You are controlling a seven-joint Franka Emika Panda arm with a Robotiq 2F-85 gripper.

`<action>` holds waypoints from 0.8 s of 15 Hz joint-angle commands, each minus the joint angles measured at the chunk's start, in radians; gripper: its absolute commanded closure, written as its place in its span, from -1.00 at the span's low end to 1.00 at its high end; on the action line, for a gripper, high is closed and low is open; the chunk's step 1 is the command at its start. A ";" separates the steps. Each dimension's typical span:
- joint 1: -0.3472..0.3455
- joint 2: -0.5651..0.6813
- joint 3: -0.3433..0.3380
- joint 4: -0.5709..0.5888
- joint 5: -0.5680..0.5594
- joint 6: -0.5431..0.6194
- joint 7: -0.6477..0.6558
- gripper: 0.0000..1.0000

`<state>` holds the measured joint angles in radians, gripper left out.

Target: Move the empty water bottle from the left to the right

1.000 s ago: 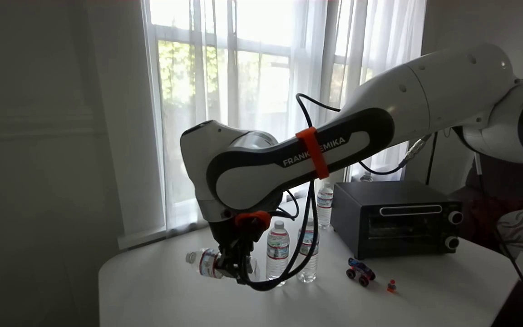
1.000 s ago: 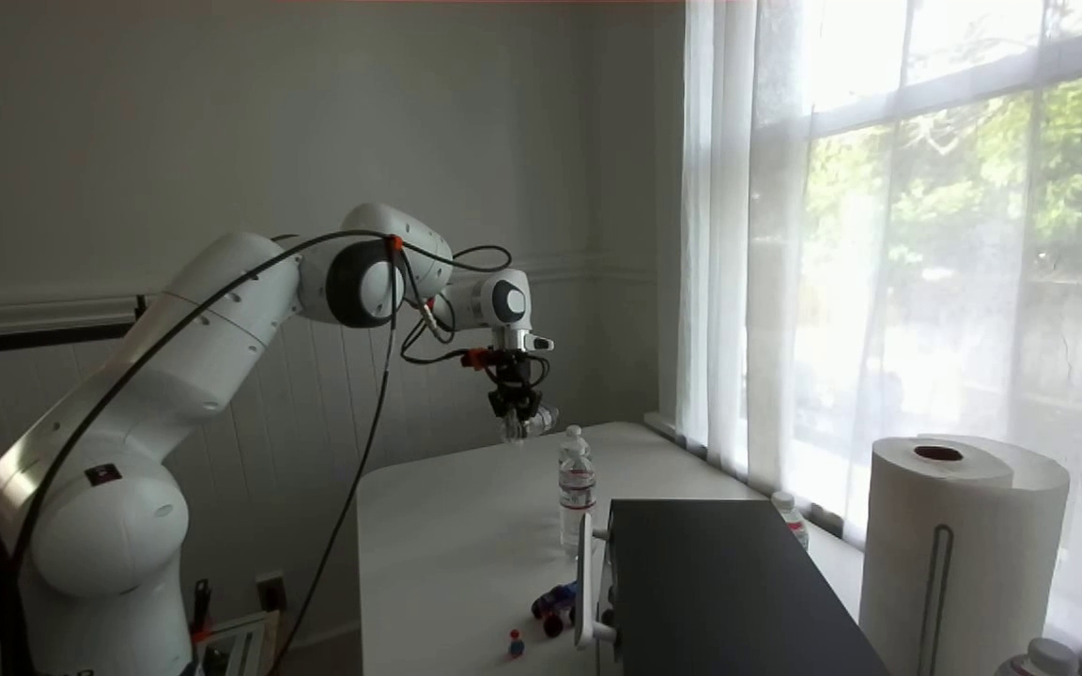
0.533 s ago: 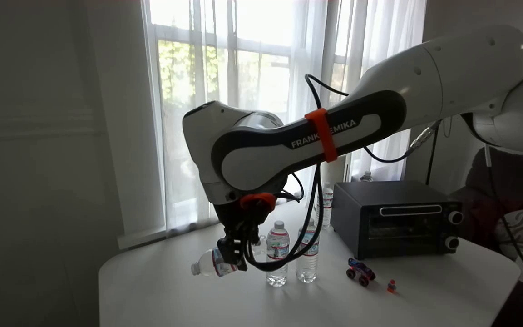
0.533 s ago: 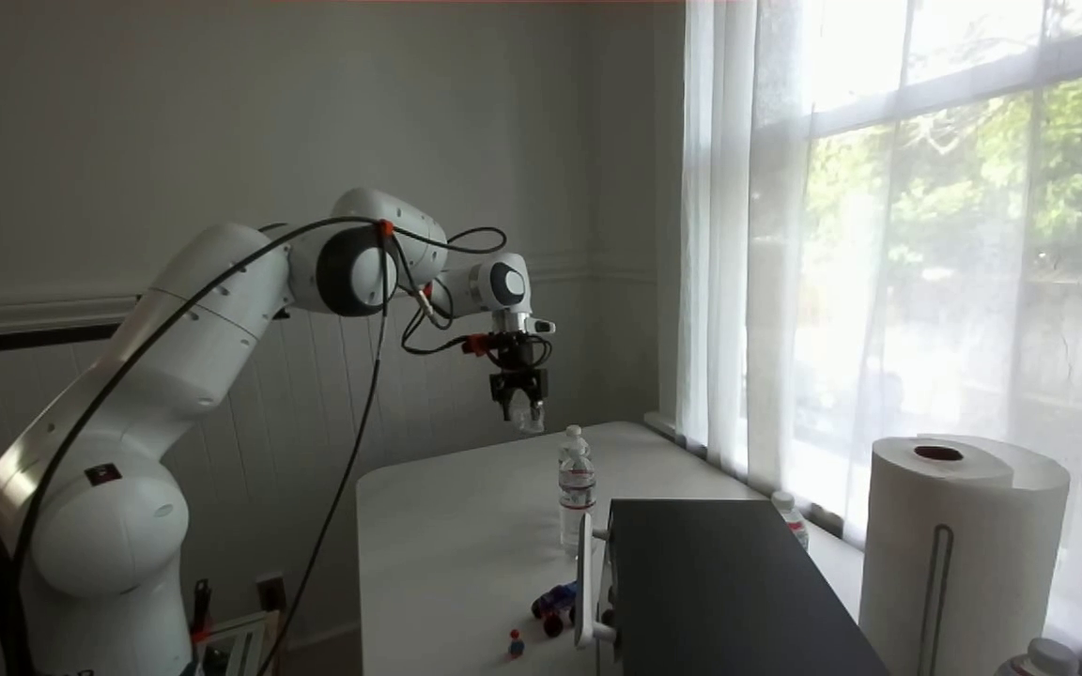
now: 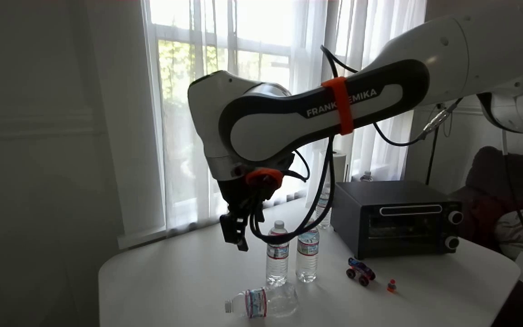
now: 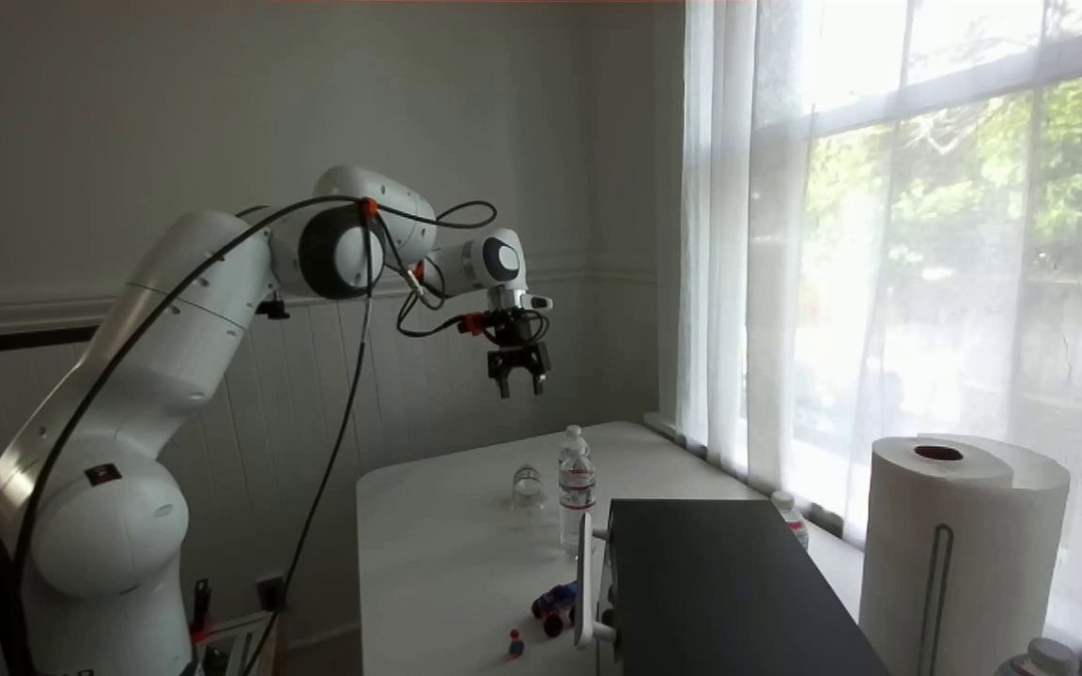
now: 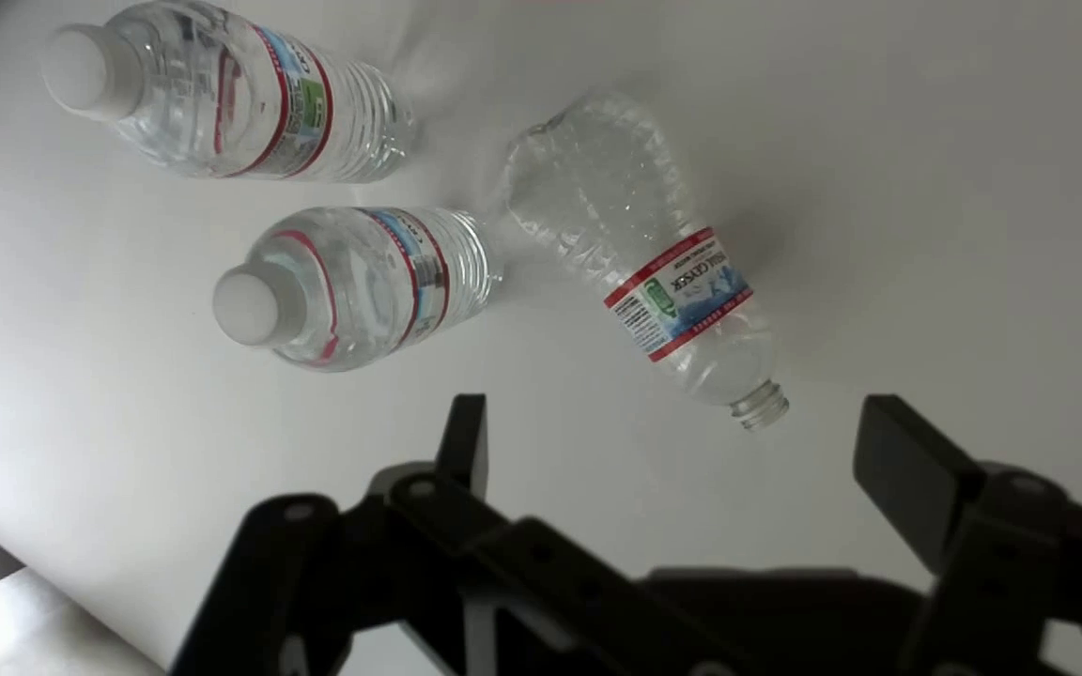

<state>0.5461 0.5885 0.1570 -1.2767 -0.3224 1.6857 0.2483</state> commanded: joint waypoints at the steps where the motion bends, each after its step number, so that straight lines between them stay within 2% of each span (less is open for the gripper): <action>1: -0.009 -0.153 0.011 -0.168 0.024 -0.024 0.022 -1.00; 5: -0.036 -0.326 0.016 -0.360 0.095 -0.003 0.074 -1.00; 6: -0.061 -0.359 0.040 -0.396 0.095 0.023 0.082 -1.00; 12: -0.153 -0.598 0.068 -0.669 0.153 0.298 0.093 -1.00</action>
<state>0.4486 0.1496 0.1981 -1.7531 -0.2231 1.8553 0.3364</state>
